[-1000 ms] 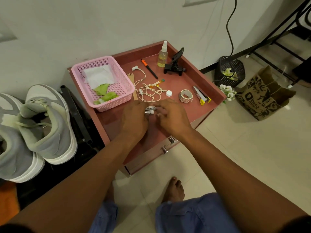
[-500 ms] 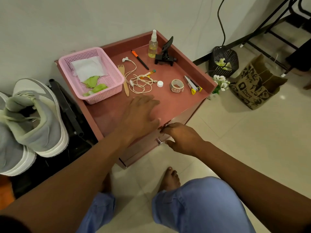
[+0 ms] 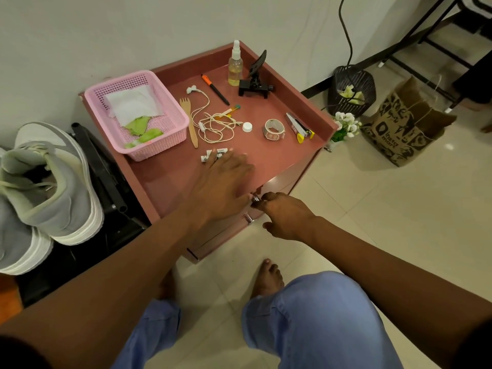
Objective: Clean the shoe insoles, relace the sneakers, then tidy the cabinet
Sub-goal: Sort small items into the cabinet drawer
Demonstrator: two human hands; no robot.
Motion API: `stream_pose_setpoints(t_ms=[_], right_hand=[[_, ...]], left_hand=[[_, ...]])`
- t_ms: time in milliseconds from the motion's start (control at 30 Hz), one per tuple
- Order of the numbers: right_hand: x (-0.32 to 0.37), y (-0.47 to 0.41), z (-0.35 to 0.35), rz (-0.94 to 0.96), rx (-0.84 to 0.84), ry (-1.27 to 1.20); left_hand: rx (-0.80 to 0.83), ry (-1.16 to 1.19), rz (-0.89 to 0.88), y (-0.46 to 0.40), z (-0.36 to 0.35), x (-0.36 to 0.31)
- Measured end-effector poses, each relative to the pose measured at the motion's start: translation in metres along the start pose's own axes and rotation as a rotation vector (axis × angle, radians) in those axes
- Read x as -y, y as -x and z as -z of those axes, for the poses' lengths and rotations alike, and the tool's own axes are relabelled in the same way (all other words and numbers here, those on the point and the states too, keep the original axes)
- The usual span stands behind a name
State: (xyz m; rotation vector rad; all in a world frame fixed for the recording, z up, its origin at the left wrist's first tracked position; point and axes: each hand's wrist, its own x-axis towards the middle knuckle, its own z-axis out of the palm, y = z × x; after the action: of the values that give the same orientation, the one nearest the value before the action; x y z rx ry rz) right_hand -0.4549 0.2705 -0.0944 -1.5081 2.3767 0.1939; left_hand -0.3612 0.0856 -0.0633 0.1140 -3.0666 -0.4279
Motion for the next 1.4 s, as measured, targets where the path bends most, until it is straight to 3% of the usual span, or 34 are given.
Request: stream_pose_setpoints(t_ms=[333,767,1400], right_hand=[[0.005,-0.001,0.013,-0.023,0.076,0.014],[0.014,-0.008,0.029,-0.046,0.149,0.089],[0.015,-0.008,0.032,-0.043,0.17,0.049]], left_hand=[[0.061,-0.016,0.022,0.007,-0.001,-0.006],[0.154,-0.22,-0.013,0.009,-0.007,-0.008],[0.144,-0.069,-0.019,0.005,-0.017,0.007]])
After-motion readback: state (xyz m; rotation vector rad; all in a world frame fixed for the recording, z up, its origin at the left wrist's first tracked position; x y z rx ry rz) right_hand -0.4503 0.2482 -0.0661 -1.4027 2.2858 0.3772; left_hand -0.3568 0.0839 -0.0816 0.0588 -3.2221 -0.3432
